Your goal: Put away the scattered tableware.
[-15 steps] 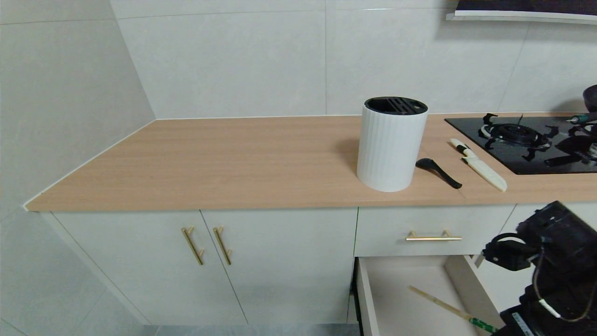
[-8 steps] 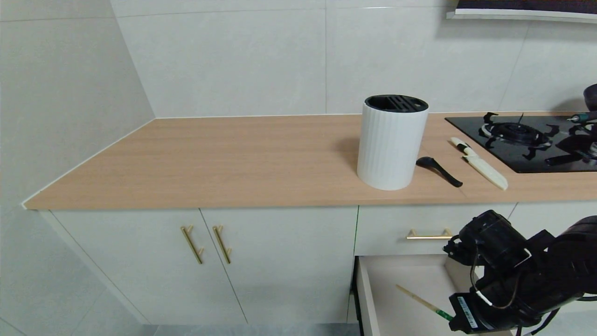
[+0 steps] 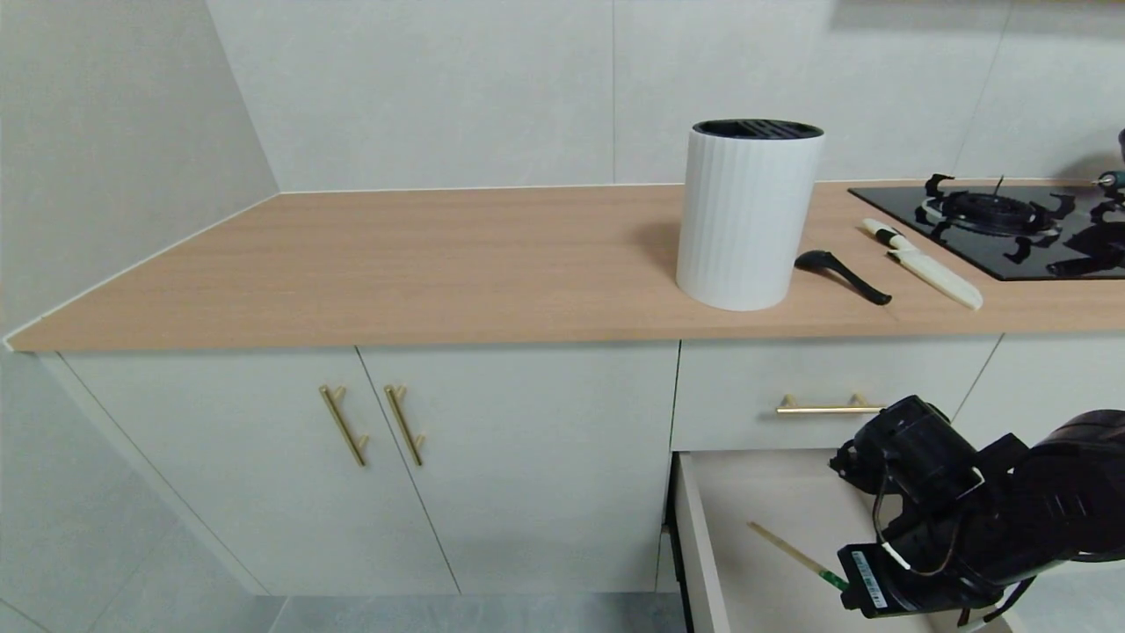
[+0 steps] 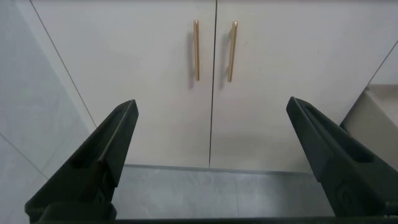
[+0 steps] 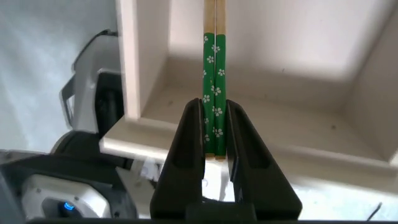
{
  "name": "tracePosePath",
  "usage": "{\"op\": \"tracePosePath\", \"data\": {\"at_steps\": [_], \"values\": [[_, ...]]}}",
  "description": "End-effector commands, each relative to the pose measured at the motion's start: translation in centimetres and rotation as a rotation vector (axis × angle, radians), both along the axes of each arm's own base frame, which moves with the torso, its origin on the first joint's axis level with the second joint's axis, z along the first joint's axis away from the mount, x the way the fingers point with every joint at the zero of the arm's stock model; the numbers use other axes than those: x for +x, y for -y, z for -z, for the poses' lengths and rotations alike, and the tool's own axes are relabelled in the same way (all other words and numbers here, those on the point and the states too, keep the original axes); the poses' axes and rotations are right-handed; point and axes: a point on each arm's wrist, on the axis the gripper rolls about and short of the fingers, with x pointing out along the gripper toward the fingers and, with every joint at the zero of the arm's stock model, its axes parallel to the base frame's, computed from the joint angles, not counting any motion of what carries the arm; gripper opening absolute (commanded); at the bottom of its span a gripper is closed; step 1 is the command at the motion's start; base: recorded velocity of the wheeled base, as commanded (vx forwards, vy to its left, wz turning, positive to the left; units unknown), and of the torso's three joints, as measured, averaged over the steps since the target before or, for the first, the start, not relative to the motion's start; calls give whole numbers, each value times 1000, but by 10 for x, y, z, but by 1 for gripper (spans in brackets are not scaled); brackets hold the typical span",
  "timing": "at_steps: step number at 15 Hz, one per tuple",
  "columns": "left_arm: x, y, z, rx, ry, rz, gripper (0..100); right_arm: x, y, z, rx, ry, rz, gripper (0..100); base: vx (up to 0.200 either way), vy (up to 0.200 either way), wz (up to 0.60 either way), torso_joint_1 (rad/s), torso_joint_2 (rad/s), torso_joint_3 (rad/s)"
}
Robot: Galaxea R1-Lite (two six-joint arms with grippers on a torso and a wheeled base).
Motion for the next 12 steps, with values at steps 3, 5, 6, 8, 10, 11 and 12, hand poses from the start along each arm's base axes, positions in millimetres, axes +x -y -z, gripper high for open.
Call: {"op": "tracePosePath", "data": {"at_steps": [3,5,6,8,10,11,12], "values": [[0,0,0,0,1,-1,100,1,0,1,-15,18,9,0,0,0,0,-170,474,299],[0,0,0,0,1,-1,100,1,0,1,-15,20,9,0,0,0,0,-149,444,298],[0,0,0,0,1,-1,100,1,0,0,-15,21,9,0,0,0,0,-134,452,305],[0,0,0,0,1,-1,100,0,0,1,-21,24,12,0,0,0,0,-119,452,320],[0,0,0,0,1,-1,100,1,1,0,-28,40,16,0,0,0,0,-102,452,344],[0,0,0,0,1,-1,100,1,0,-1,-22,55,19,0,0,0,0,-27,300,251],[0,0,0,0,1,-1,100,3,0,-2,-12,81,32,0,0,0,0,-32,168,124]]}}
